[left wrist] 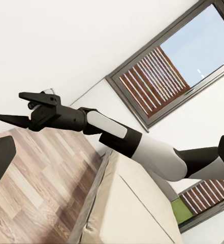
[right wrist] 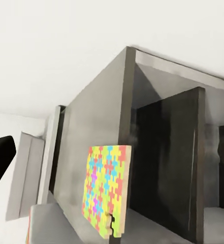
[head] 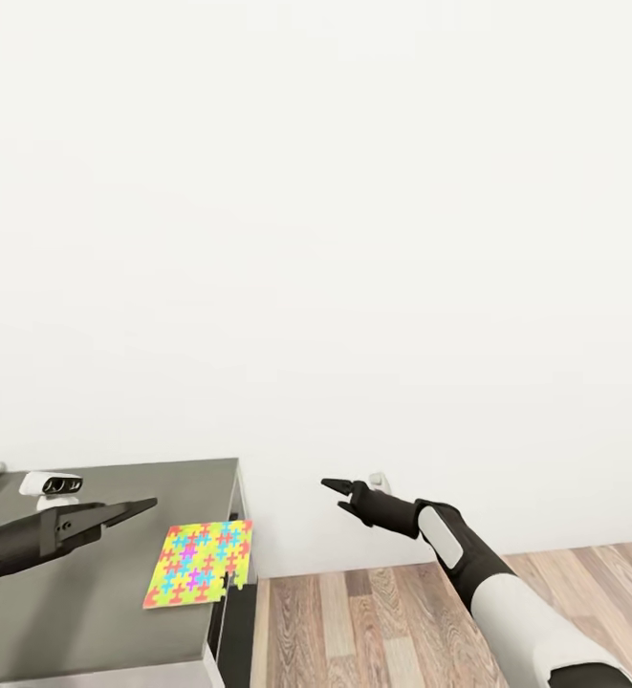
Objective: Put all the toys in the child's room - the three board games (two on the bed and one on the table), the two jigsaw puzzles on the table, and the tennis ball on the table - inside the toy box on the table in the child's room.
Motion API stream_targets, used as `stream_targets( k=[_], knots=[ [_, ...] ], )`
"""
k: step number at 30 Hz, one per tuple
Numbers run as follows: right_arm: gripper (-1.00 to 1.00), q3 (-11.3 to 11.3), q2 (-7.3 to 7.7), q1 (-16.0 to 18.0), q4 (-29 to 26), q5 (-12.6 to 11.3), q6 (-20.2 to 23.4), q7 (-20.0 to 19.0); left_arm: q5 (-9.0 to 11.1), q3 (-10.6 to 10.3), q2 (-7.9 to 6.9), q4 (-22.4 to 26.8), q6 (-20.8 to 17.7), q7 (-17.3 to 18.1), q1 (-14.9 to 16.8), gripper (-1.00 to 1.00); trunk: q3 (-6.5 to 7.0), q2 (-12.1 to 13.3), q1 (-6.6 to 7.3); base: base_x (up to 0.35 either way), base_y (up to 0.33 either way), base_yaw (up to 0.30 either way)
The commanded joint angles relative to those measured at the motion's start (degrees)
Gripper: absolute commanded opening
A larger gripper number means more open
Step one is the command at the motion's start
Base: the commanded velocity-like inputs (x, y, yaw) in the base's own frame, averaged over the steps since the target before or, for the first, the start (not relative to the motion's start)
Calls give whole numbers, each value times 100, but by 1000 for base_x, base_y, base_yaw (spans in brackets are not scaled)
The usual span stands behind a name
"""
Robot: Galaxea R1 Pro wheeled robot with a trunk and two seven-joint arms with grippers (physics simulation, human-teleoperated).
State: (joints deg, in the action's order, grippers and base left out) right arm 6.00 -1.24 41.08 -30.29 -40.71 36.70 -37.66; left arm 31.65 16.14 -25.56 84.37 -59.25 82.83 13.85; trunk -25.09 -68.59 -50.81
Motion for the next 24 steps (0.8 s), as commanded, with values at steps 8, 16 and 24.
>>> stream_targets(
  k=[8,16,24],
  knots=[
    [100,7,-30,-3,-29,-32,24,17,8,3,-2,1,-60,14,3,100,-124,-326,-176,0,0,180],
    [100,7,-42,-3,-29,-26,22,21,8,12,-8,1,-60,14,3,100,-184,-527,-286,0,0,261],
    [100,7,-42,-3,-26,-26,19,22,8,20,-11,1,-60,14,3,100,-157,-527,-286,0,0,271]
  ],
)
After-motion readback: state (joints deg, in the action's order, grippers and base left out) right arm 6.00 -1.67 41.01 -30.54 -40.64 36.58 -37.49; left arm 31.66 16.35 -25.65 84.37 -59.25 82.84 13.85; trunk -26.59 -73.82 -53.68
